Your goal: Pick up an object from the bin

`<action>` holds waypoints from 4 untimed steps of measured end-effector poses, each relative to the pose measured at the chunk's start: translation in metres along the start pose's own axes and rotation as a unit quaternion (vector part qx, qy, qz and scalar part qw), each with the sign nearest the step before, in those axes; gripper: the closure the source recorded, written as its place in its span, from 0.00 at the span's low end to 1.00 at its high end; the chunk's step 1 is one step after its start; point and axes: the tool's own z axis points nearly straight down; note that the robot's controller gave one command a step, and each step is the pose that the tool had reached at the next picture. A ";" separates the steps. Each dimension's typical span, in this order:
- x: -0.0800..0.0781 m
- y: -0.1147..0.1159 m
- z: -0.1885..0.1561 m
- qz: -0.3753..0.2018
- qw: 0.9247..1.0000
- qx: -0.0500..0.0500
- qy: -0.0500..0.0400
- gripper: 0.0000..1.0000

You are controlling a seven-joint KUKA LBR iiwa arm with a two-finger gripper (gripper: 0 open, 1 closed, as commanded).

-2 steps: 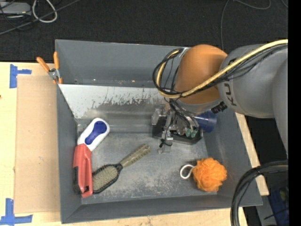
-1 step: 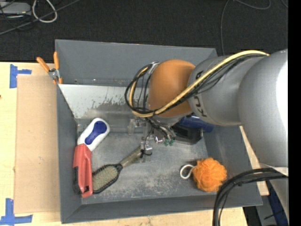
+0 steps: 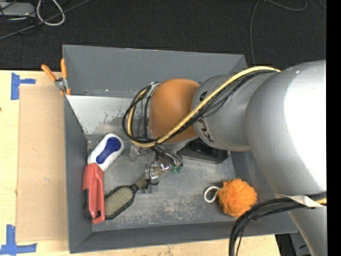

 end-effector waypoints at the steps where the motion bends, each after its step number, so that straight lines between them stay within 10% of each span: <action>1: 0.001 -0.016 -0.013 0.025 1.000 0.000 -0.002 0.00; 2: 0.016 0.023 -0.005 -0.133 0.991 -0.001 0.000 0.00; 3: 0.023 0.048 -0.004 -0.136 0.991 0.001 0.000 1.00; 4: 0.022 0.049 -0.004 -0.136 0.991 0.001 0.000 1.00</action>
Offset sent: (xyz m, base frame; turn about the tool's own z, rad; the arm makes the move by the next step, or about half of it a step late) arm -0.0213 0.0181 0.0059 -0.2751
